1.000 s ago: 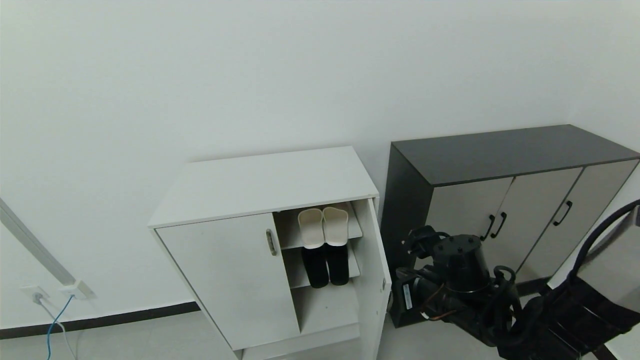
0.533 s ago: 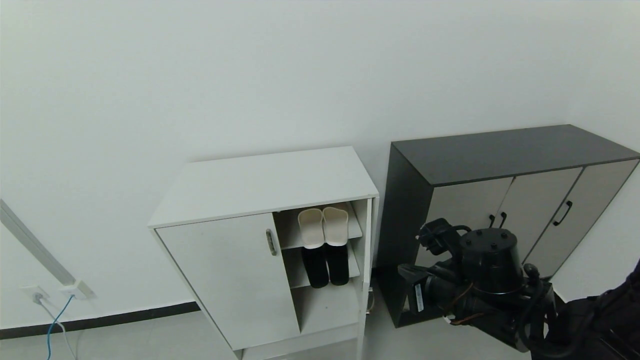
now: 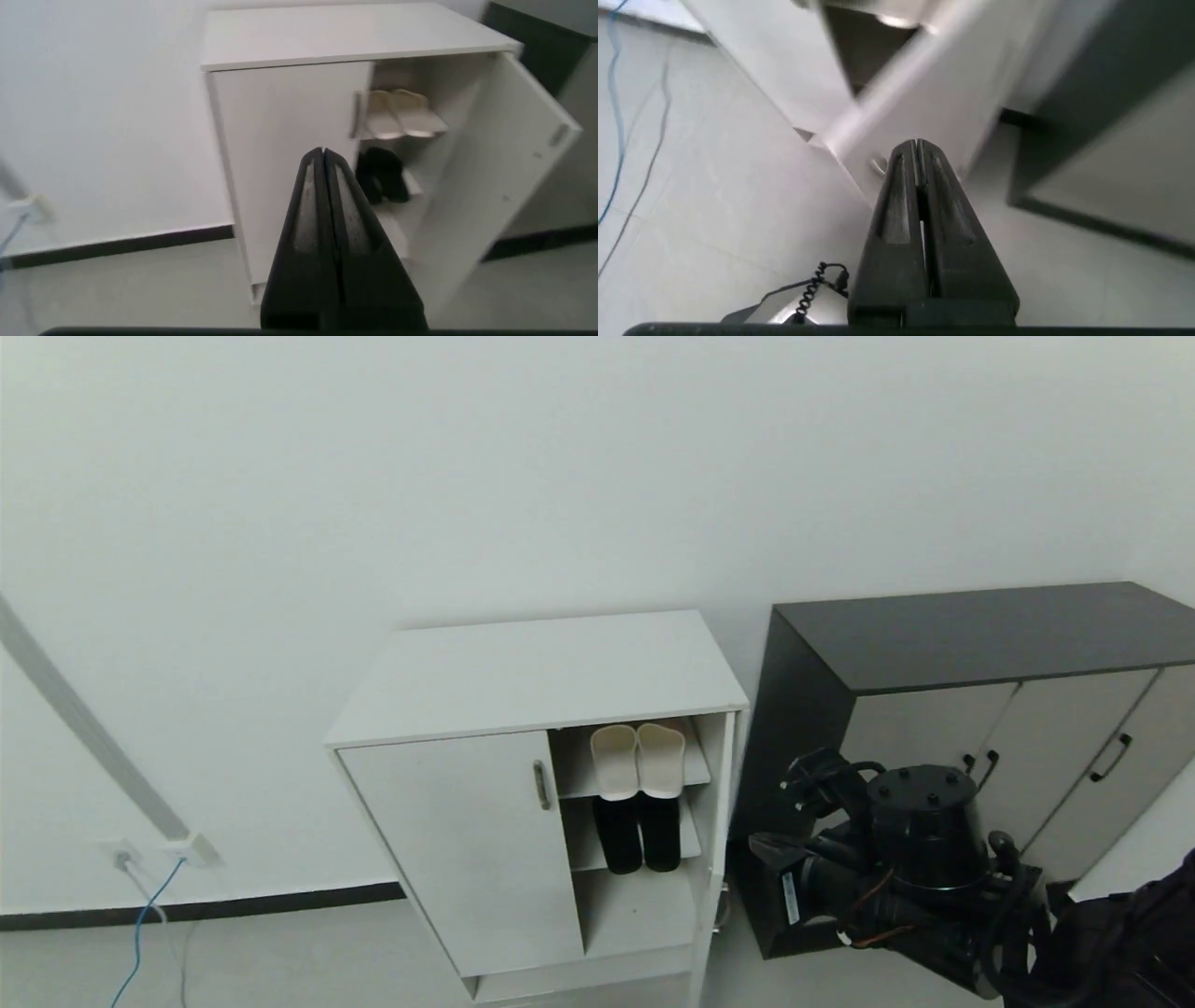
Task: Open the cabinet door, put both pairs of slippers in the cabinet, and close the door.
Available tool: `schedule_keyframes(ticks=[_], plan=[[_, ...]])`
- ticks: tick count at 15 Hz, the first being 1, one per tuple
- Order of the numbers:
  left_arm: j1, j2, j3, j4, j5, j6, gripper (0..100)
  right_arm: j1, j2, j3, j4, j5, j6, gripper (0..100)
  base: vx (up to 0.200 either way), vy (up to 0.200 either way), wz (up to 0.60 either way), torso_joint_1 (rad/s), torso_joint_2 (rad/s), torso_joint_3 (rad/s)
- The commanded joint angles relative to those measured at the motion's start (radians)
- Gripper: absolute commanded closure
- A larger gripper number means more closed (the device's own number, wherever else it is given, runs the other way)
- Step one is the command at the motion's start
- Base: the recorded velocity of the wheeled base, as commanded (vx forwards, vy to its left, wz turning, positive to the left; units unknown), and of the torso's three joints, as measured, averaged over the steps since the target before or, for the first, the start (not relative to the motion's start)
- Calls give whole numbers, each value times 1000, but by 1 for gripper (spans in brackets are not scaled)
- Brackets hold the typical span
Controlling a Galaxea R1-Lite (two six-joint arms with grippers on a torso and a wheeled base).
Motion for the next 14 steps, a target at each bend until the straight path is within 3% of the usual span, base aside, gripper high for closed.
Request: schedule_keyframes(ticks=[1, 6, 10, 14], plan=[[1, 2, 0, -1, 0, 0, 100, -6, 18, 14, -4, -1, -25, 100, 0, 0, 0, 0, 0, 0], [1, 0, 0, -1, 0, 0, 100, -59, 7, 17, -3, -15, -76, 100, 0, 0, 0, 0, 0, 0], [1, 0, 0, -1, 0, 0, 100, -118, 33, 46, -1, -85, -190, 100, 0, 0, 0, 0, 0, 0], [1, 2, 0, -1, 0, 0, 100, -131, 122, 43, -4, -124, -213, 100, 0, 0, 0, -15, -1, -1]])
